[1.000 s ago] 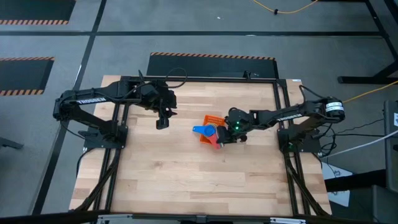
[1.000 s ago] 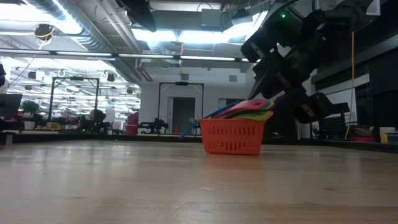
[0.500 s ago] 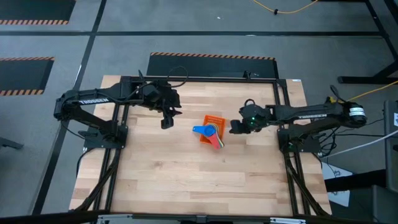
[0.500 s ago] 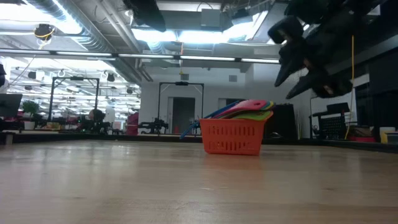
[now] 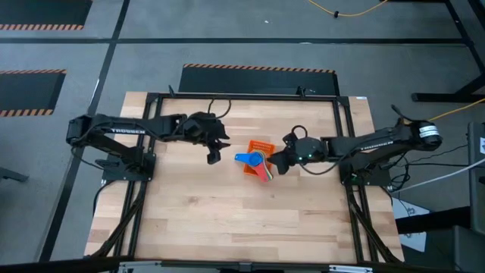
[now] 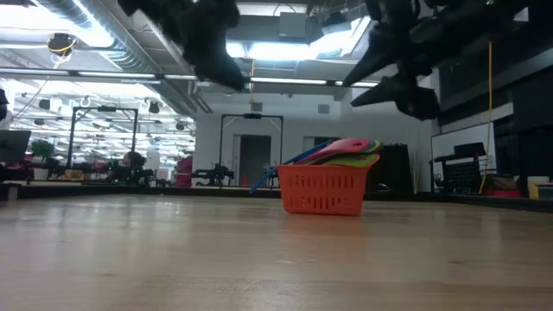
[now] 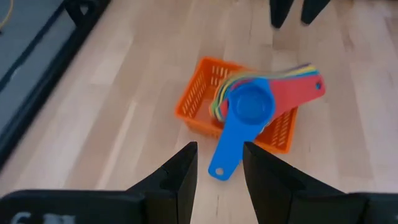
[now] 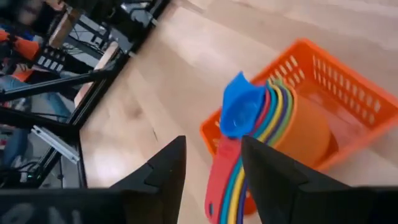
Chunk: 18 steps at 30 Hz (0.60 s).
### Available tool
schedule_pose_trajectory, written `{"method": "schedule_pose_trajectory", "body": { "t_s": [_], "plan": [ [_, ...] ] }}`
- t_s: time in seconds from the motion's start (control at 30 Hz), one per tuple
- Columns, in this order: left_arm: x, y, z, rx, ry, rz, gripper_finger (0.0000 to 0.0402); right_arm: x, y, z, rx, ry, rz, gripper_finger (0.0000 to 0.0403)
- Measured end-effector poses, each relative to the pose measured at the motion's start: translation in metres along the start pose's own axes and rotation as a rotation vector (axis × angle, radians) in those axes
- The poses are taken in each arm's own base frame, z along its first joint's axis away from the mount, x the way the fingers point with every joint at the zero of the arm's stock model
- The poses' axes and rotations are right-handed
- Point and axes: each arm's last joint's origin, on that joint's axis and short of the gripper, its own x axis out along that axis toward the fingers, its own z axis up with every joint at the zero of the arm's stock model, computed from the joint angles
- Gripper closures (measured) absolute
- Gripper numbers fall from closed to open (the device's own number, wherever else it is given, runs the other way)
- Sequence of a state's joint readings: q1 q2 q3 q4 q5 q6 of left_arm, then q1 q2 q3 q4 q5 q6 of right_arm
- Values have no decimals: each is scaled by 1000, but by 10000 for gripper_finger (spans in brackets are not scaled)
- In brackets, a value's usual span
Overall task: Nest measuring cups in basket
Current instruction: Put the nested measuring cups into the orange bin
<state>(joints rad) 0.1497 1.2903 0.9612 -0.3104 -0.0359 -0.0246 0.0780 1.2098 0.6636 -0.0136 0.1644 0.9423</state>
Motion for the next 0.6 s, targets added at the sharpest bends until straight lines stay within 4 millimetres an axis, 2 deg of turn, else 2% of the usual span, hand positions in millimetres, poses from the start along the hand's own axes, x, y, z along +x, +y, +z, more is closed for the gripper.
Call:
{"method": "schedule_pose_trajectory", "body": {
  "t_s": [0.1, 0.23, 0.43, 0.6],
  "plan": [
    [7, 0, -14, -33, 20, 1, 280, 10, 0, -2, -32, -6, 0, 244],
    [10, 0, -22, -52, 40, 2, 280, 28, -6, -9, -45, 20, -36, 244],
    [11, 0, -24, -52, 44, 3, 280, 47, -15, -17, -74, 48, -79, 244],
    [11, 0, -23, -53, 35, 2, 280, 52, -20, -19, -63, 68, -116, 244]
  ]
}}
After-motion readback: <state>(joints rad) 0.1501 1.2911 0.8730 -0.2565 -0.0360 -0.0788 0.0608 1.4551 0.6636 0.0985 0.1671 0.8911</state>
